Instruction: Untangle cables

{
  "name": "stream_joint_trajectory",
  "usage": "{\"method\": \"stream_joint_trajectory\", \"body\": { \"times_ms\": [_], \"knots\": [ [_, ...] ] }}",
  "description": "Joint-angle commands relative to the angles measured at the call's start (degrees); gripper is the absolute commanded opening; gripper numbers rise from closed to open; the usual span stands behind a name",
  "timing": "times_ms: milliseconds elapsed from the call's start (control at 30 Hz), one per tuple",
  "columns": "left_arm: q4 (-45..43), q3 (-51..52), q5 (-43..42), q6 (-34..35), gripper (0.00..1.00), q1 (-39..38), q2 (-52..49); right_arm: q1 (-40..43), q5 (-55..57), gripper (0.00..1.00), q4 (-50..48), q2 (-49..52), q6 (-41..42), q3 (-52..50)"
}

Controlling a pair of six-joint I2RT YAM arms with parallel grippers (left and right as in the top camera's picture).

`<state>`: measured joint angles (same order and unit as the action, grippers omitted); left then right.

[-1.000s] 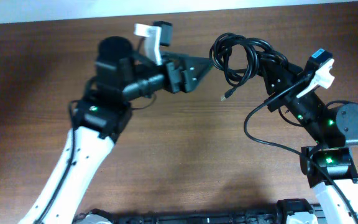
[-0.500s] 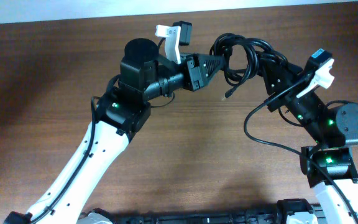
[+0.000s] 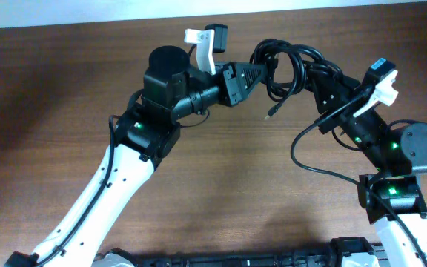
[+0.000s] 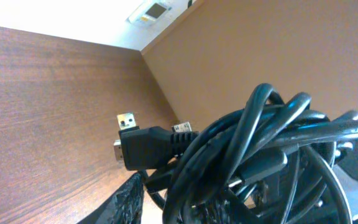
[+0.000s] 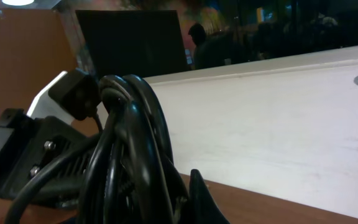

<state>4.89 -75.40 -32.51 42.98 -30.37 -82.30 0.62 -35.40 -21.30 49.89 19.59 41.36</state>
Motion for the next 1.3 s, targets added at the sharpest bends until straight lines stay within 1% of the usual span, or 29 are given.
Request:
{"method": "stream_joint_trajectory", "body": {
  "times_ms": [0, 33, 167, 333, 433, 467, 500, 567, 600, 833, 867, 933, 967, 1000, 1067, 1100, 1133, 1200, 1233, 1267],
  "knots": [
    [-0.8, -1.0, 0.9, 1.2, 0.3, 0.0, -0.4, 0.1, -1.5, 0.04, -0.6, -0.3, 0.9, 1.1],
    [-0.9, -1.0, 0.9, 1.2, 0.29, -0.1, -0.5, 0.1, -1.5, 0.04, -0.6, -0.3, 0.9, 1.1],
    [-1.7, -1.0, 0.9, 1.2, 0.29, -0.8, -0.9, 0.1, -2.4, 0.04, -0.6, -0.3, 0.9, 1.1],
    [-1.9, -1.0, 1.1, 1.2, 0.22, -1.2, -1.3, 0.1, -3.7, 0.04, -0.6, -0.3, 0.9, 1.1],
    [-2.5, -1.0, 1.1, 1.2, 0.22, -1.4, -1.3, 0.1, -3.7, 0.04, -0.6, -0.3, 0.9, 1.1],
    [-2.8, -1.0, 1.1, 1.2, 0.2, -1.4, -1.3, 0.1, -3.7, 0.04, -0.6, -0.3, 0.9, 1.1],
    [-2.8, -1.0, 1.1, 1.2, 0.15, -1.4, -1.3, 0.1, -3.7, 0.04, -0.6, -0.3, 0.9, 1.1],
    [-2.7, -1.0, 1.1, 1.2, 0.02, -1.4, -1.3, 0.1, -3.7, 0.04, -0.6, -0.3, 0.9, 1.1],
    [-2.8, -1.0, 1.1, 1.2, 0.0, -1.4, -1.3, 0.1, -3.7, 0.04, -0.6, -0.3, 0.9, 1.1],
    [-3.1, -1.0, 2.0, 1.1, 0.0, -1.4, -1.3, 0.1, -4.0, 0.05, -0.6, -0.3, 0.9, 1.1],
    [-3.1, -1.0, 2.4, 1.1, 0.0, -1.4, -1.3, 0.2, -4.0, 0.09, -0.6, -0.3, 0.9, 1.1],
    [-3.1, -1.0, 3.4, 1.1, 0.0, -1.1, -1.3, 0.2, -4.0, 0.3, -0.3, -0.3, 0.9, 1.1],
    [-2.6, -1.0, 4.1, 1.1, 0.0, -0.9, -1.3, 0.2, -4.0, 0.47, -0.2, -0.3, 0.8, 1.1],
    [-2.3, -1.0, 4.3, 0.8, 0.0, -0.5, -1.3, 0.2, -4.0, 0.57, 0.0, -0.3, 0.8, 1.1],
    [-1.6, -1.0, 4.5, -1.2, 0.0, 0.1, -1.3, 0.2, -4.0, 0.74, 0.4, -0.3, 0.8, 1.1],
    [-1.1, -1.0, 4.5, -3.1, 0.0, 0.5, -1.3, 0.2, -4.0, 0.81, 0.8, -0.3, 0.7, 1.1],
    [-0.6, -1.0, 4.5, -5.6, 0.0, 0.8, -1.3, 0.2, -4.0, 0.83, 1.5, -0.3, 0.2, 1.1],
    [0.7, -1.0, 5.2, -9.9, 0.0, 1.1, -1.3, 0.2, -3.3, 0.91, 3.6, -0.3, -0.2, 1.1],
    [1.7, -1.0, 6.2, -12.1, 0.0, 1.1, -1.3, 0.2, -3.3, 0.95, 5.1, -0.3, -1.7, 1.1],
    [2.7, -1.0, 7.2, -13.4, 0.0, 1.1, -1.3, 0.2, -3.4, 0.96, 6.2, -0.3, -2.8, 1.1]
  ]
}}
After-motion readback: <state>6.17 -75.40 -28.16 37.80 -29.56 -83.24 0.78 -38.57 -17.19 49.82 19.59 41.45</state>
